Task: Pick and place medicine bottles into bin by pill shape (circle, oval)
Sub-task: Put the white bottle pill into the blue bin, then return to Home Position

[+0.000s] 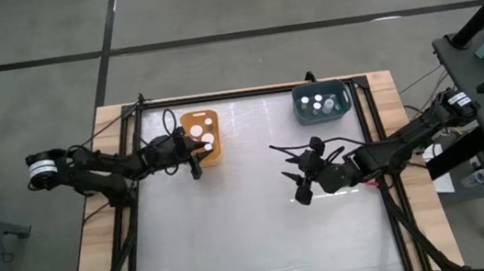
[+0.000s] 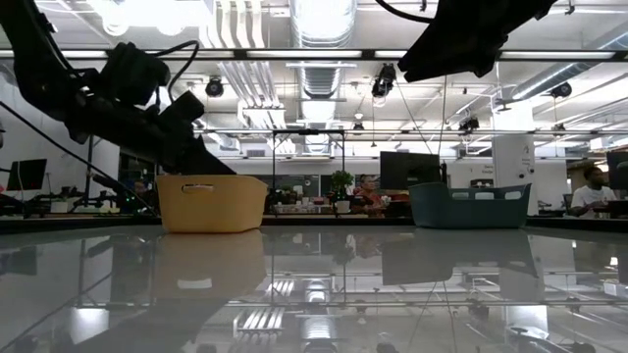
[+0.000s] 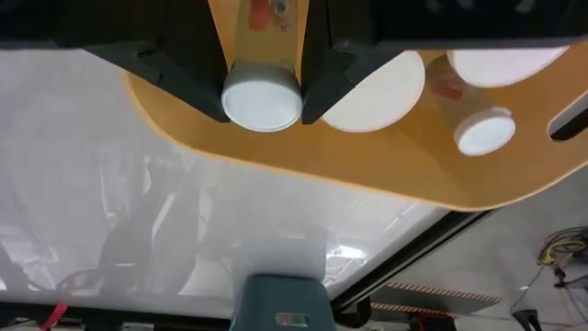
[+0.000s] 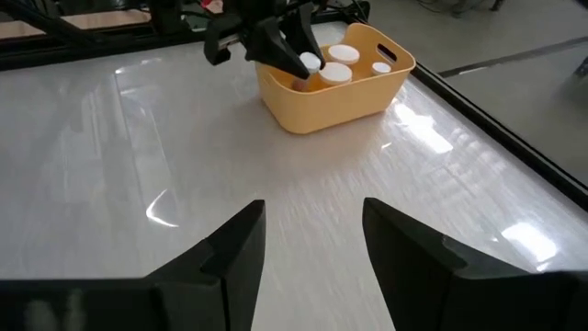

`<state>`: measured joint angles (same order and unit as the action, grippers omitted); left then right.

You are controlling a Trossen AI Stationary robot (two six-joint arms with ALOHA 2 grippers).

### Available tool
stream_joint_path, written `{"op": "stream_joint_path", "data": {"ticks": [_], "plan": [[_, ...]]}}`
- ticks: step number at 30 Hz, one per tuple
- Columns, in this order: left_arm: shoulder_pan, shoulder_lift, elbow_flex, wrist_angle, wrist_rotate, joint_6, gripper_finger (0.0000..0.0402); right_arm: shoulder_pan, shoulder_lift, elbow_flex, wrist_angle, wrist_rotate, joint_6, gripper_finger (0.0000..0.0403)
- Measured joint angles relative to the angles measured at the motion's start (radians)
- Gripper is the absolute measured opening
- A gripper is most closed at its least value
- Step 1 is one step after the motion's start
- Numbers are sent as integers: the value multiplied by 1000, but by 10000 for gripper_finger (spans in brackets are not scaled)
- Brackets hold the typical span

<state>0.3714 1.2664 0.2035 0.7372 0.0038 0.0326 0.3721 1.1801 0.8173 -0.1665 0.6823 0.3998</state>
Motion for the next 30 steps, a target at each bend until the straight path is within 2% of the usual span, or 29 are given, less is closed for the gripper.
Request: {"op": "stream_joint_path", "data": {"ticks": [12,23,30], "plan": [[0,7,0,1,-14,-3,106,0,0,0,0,0,0,176],[0,7,-1,-3,-18,0,171,0,0,0,0,0,0,176],[0,7,2,-4,-18,0,180,0,0,0,0,0,0,176]]}}
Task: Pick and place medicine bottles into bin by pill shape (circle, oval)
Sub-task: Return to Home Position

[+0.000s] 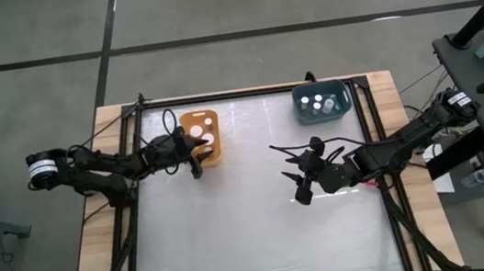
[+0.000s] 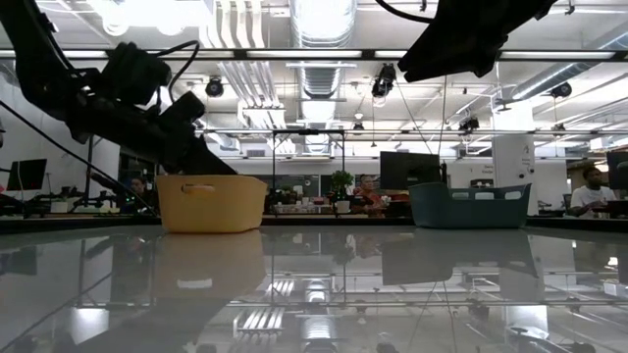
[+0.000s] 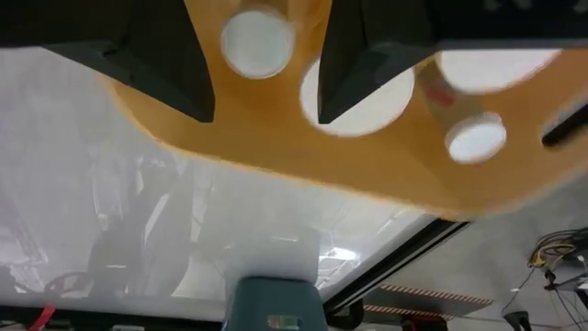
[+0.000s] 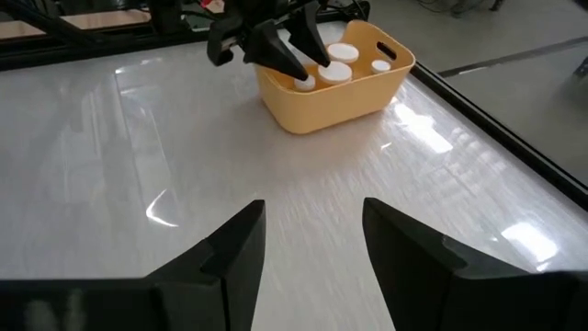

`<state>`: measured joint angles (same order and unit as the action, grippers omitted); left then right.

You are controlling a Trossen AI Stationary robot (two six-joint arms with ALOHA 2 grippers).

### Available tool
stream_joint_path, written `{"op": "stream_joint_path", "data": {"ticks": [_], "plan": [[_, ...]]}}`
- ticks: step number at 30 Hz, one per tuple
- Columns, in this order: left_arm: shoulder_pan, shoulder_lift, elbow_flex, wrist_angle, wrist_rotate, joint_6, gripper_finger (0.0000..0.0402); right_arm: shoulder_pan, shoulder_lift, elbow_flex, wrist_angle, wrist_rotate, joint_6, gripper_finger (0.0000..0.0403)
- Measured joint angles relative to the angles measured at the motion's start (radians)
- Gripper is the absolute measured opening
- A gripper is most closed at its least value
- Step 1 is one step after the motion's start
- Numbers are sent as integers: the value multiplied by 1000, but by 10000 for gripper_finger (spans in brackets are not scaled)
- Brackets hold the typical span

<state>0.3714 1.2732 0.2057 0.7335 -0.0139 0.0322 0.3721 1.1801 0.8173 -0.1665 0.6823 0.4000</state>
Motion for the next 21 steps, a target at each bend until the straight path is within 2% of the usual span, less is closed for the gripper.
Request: {"op": "stream_joint_path", "data": {"ticks": [11,17,21], "plan": [[0,-49,9,0,1,0,180,0,0,0,0,0,0,176],[-13,-155,9,0,39,-26,180,1,0,0,0,0,-26,176],[-79,-256,9,-1,81,-44,180,16,-3,-2,0,-1,-122,176]]}}
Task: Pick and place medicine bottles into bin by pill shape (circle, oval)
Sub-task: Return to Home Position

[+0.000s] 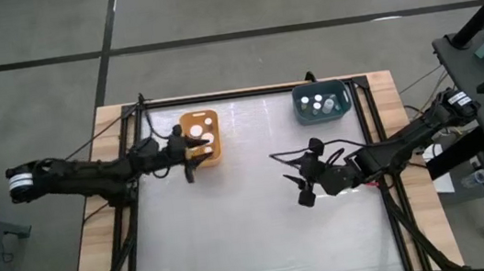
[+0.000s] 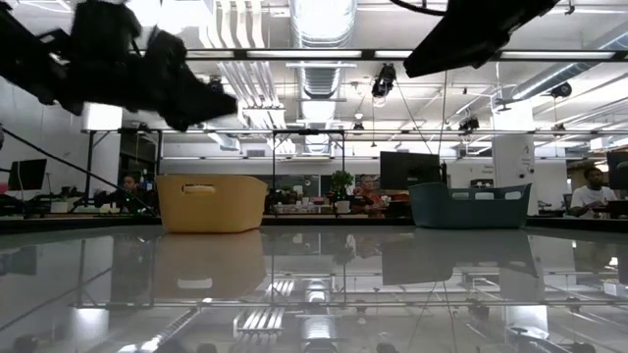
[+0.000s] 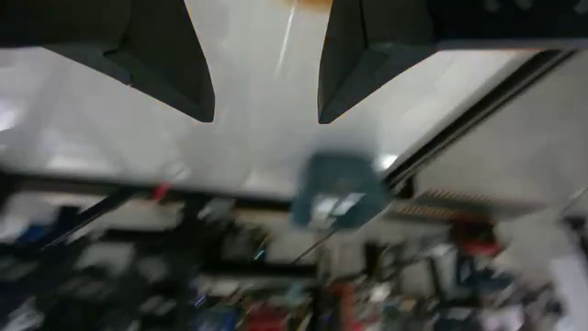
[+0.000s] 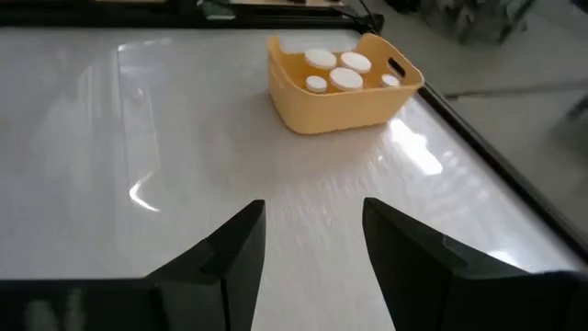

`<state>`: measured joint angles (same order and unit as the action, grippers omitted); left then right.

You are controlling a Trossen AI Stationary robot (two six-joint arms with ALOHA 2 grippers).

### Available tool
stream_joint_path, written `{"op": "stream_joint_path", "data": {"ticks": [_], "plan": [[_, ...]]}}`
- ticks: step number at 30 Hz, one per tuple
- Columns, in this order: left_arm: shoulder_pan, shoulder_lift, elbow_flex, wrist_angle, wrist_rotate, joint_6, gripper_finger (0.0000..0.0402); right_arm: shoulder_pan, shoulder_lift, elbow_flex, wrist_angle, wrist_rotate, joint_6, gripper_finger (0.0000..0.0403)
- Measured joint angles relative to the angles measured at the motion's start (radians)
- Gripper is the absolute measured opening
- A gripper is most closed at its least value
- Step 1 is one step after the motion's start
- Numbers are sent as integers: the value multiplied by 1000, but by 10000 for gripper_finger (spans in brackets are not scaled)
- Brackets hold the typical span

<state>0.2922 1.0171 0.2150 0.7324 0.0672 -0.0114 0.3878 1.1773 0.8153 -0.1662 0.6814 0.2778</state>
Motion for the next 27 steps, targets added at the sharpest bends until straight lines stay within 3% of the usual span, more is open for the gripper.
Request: {"op": "stream_joint_path", "data": {"ticks": [4,12,17,22,27], "plan": [[-128,-113,-8,-7,-30,27,164,10,-33,-39,31,-4,-98,176],[-378,-335,-9,-239,-312,127,91,-15,-214,-218,199,-115,-286,176],[-397,-452,-12,-381,-352,134,57,-113,-366,-359,398,-262,-392,176],[-395,-541,-40,-412,-355,186,36,-285,-486,-451,478,-471,-459,176],[-394,-605,-97,-421,-355,210,19,-417,-599,-528,497,-550,-518,176]]}}
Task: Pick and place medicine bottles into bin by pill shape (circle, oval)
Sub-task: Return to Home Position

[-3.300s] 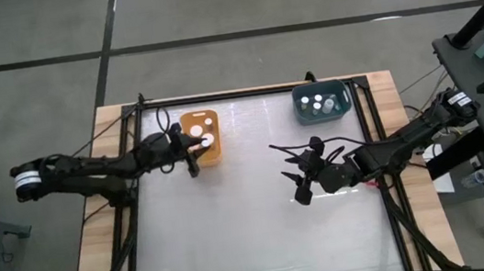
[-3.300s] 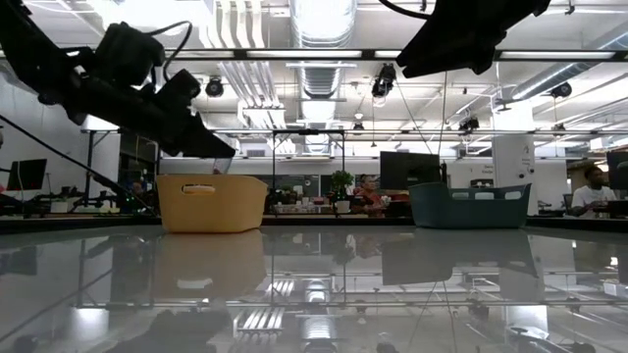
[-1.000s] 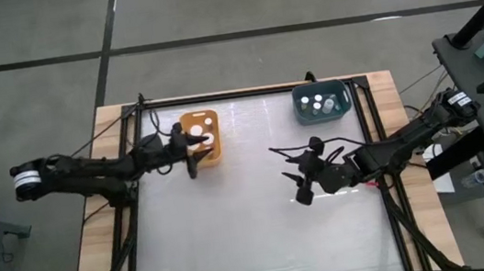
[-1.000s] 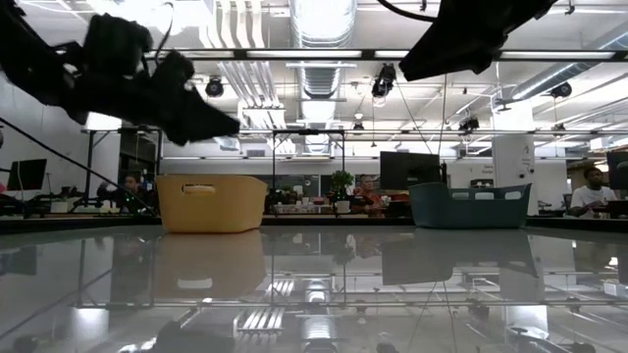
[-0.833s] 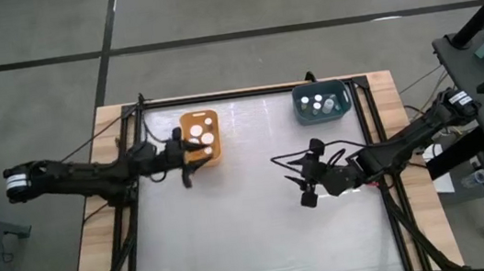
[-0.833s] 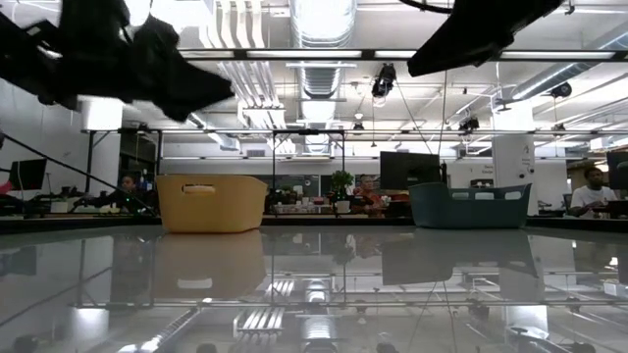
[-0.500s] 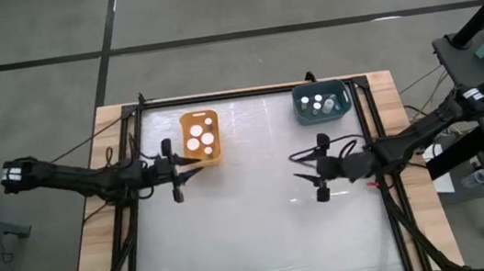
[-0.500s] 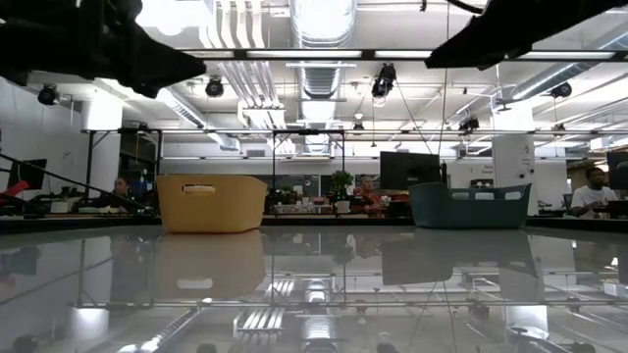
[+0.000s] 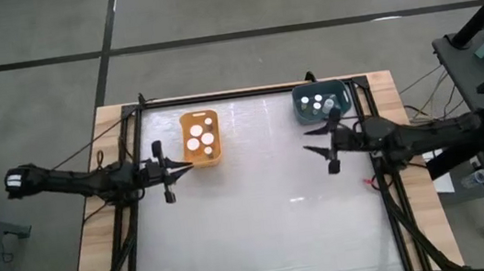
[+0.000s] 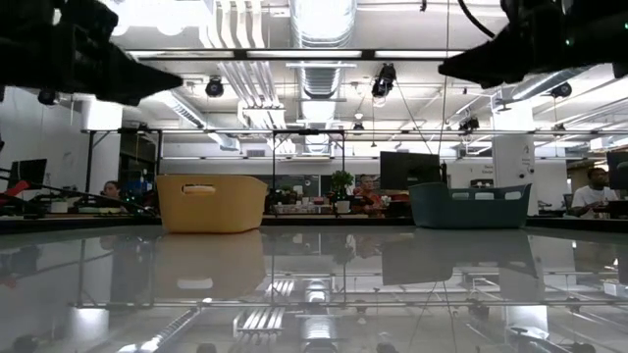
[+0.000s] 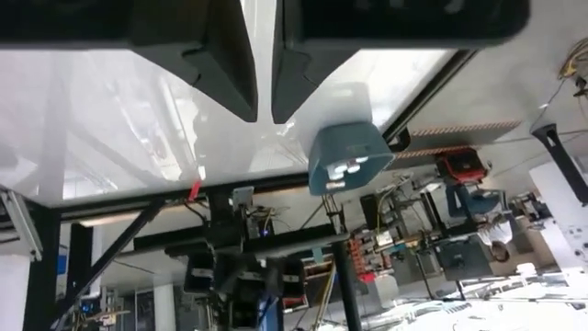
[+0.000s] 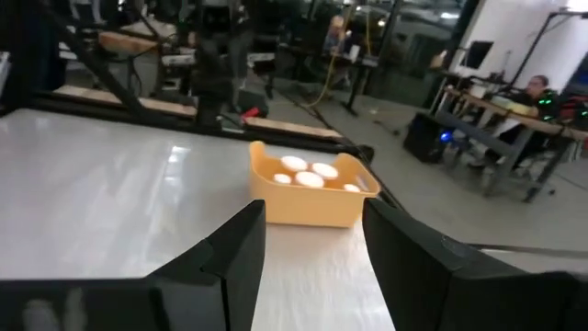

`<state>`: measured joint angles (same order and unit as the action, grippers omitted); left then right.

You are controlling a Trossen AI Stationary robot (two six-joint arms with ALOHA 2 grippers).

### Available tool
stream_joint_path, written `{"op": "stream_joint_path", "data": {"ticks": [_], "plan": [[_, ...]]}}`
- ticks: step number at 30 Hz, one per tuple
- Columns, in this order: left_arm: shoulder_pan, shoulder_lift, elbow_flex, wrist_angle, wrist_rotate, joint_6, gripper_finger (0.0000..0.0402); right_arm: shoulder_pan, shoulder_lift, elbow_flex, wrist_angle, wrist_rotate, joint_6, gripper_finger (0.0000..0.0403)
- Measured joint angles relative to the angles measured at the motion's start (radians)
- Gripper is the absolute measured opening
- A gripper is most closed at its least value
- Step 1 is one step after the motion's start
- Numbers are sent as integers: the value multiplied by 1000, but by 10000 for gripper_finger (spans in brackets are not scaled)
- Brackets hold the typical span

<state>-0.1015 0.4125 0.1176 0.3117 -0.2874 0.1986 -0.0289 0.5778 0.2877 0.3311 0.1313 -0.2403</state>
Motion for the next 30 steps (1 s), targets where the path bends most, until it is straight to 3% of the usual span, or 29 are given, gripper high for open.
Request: {"op": "stream_joint_path", "data": {"ticks": [5,14,19,24,30], "plan": [[1,-124,-68,1,0,0,5,-78,-133,-84,4,-104,7,176],[1,-335,-109,-65,5,-6,0,-85,-387,-212,32,-111,-124,176],[1,-391,-110,-65,68,24,0,-85,-575,-275,32,-138,-200,175],[1,-364,-110,-67,67,20,0,-84,-566,-252,37,-220,-216,175],[1,-320,-111,-69,67,19,0,-83,-569,-245,39,-154,-135,175]]}}
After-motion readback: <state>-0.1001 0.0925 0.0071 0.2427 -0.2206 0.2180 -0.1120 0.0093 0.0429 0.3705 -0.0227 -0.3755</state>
